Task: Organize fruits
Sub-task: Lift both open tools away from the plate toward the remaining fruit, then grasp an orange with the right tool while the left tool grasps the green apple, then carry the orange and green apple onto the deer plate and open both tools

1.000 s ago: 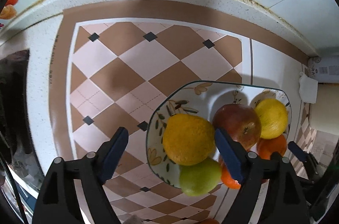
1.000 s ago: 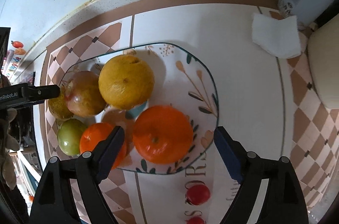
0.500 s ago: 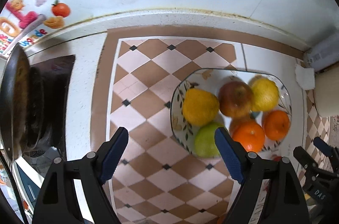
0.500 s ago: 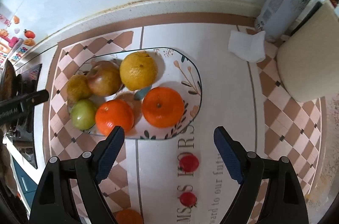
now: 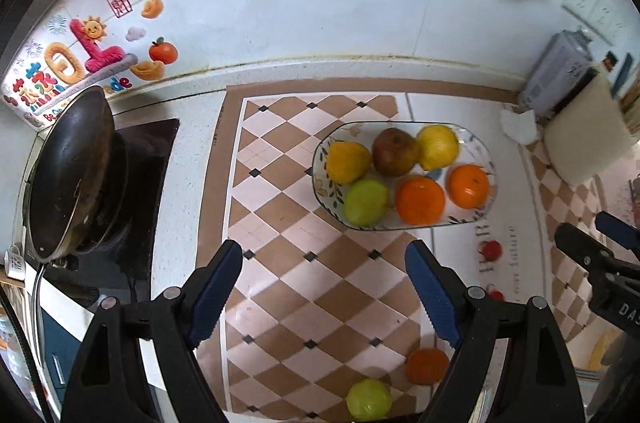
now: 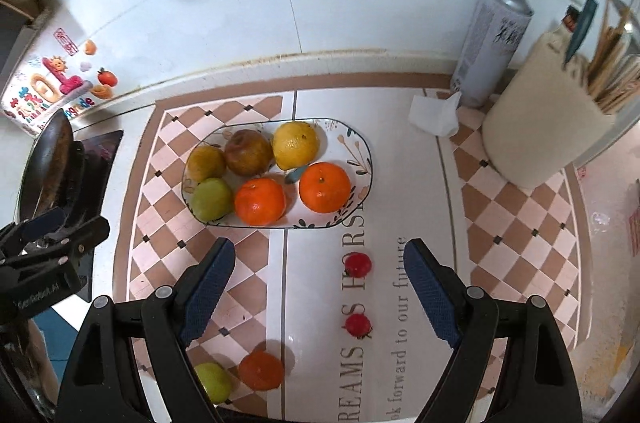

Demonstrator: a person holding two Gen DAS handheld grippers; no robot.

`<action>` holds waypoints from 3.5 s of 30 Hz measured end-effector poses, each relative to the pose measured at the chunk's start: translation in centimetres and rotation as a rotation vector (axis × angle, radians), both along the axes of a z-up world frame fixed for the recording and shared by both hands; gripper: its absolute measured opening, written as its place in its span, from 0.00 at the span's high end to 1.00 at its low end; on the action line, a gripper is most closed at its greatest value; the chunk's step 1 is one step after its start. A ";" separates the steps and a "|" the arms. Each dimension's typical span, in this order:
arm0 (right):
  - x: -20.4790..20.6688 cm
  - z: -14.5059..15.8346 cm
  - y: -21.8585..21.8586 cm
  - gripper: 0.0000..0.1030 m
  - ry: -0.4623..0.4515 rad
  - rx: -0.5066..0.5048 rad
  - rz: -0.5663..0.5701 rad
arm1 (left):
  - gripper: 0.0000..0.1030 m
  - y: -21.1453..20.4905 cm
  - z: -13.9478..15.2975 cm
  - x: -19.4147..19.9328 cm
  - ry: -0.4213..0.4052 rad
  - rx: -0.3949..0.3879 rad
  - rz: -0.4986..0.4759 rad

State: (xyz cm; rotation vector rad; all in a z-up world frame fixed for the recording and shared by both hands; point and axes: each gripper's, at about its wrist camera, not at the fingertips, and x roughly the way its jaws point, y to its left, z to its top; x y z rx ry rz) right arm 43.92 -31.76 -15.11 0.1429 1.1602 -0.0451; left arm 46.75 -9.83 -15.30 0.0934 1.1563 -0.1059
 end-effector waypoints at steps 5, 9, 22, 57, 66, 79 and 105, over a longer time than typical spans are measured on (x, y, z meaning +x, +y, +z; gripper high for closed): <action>-3.1 2.8 0.4 0.14 -0.053 -0.005 -0.003 | 0.19 0.3 2.6 -2.9 -0.057 -0.023 0.011; -5.2 4.9 0.5 0.14 -0.099 -0.001 -0.011 | 0.19 0.3 4.5 -4.8 -0.112 -0.034 0.015; -10.1 9.1 0.5 0.14 -0.196 0.008 -0.054 | 0.19 -0.4 7.1 -8.6 -0.195 -0.024 0.000; -10.9 -18.1 1.8 0.44 0.299 0.255 -0.019 | 0.03 0.2 -17.1 -9.7 0.524 -0.138 0.065; -12.1 -19.2 -1.1 0.43 0.334 0.337 -0.085 | 0.48 -2.0 -20.9 -10.4 0.578 -0.191 0.062; -11.9 -20.2 -0.1 0.42 0.408 0.326 -0.063 | 0.48 -2.1 -20.3 -8.1 0.509 -0.177 0.078; -2.4 -12.2 -6.5 0.43 0.178 0.471 -0.124 | 0.48 0.6 -9.9 -0.3 0.491 -0.561 0.077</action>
